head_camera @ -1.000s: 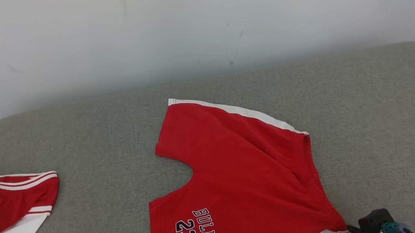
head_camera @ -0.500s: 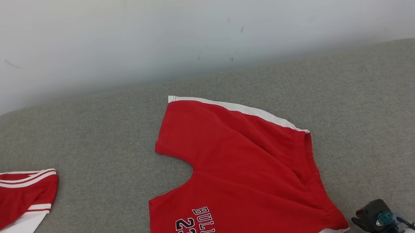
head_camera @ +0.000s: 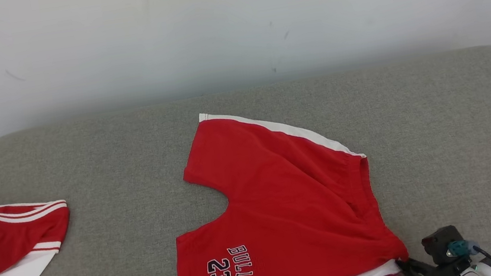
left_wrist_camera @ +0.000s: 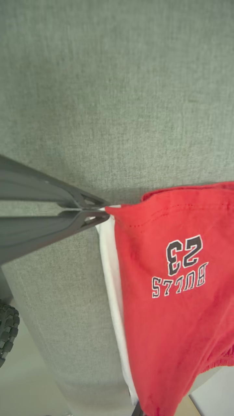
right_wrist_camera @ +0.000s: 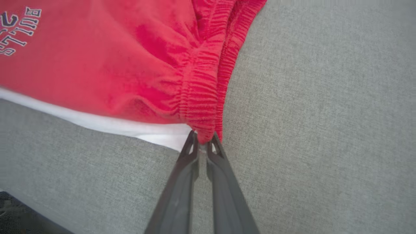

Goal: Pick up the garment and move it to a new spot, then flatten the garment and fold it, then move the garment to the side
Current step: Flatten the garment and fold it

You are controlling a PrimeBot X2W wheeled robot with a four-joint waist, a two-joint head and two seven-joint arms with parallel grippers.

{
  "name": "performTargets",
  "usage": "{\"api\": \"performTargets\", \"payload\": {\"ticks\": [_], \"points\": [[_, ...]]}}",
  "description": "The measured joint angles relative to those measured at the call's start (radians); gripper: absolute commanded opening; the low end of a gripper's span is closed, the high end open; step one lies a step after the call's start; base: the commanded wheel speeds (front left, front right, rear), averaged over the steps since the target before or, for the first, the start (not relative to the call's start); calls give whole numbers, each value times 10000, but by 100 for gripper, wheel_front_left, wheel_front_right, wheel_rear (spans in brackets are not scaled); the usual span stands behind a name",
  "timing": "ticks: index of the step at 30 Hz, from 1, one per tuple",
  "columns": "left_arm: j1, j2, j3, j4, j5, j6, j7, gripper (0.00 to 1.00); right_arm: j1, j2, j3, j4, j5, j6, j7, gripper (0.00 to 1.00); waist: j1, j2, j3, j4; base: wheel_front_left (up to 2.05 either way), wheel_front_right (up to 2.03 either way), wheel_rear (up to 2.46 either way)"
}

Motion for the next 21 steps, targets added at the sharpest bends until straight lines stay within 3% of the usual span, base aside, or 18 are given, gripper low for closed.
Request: {"api": "performTargets", "payload": {"ticks": [5,14,21], "points": [[17,284,222,-514,6,-2,-366,0,85,4,-378,-604,313,10,-376,0,0,0,-86,23,0,0,0],[6,713,359,-1599,36,0,-675,0,318,73,-623,-1536,980,351,-474,0,-2,0,-173,-171,0,0,0],[-721,1538,290,-2468,10,-2,-414,0,-121,-19,-836,-2038,1300,568,-320,0,-2,-1,4,-400,0,0,0]]}}
